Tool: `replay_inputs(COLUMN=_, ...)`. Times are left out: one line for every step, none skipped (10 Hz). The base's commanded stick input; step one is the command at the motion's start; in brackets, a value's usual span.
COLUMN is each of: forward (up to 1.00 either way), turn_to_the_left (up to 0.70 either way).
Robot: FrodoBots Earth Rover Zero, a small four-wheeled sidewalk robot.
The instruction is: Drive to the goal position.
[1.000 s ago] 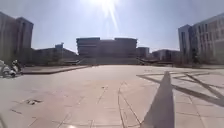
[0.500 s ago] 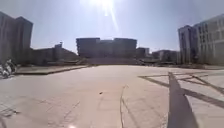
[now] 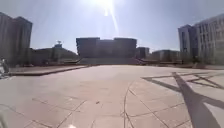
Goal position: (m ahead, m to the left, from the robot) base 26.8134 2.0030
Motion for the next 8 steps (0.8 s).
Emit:
replay_inputs(forward=1.00, turn_to_the_left=0.00)
replay_inputs(forward=1.00, turn_to_the_left=0.00)
replay_inputs(forward=1.00, turn_to_the_left=0.00)
replay_inputs(forward=1.00, turn_to_the_left=0.00)
replay_inputs(forward=1.00, turn_to_the_left=0.00)
replay_inputs(forward=1.00, turn_to_the_left=0.00)
replay_inputs(forward=1.00, turn_to_the_left=0.00)
replay_inputs(forward=1.00, turn_to_the_left=0.00)
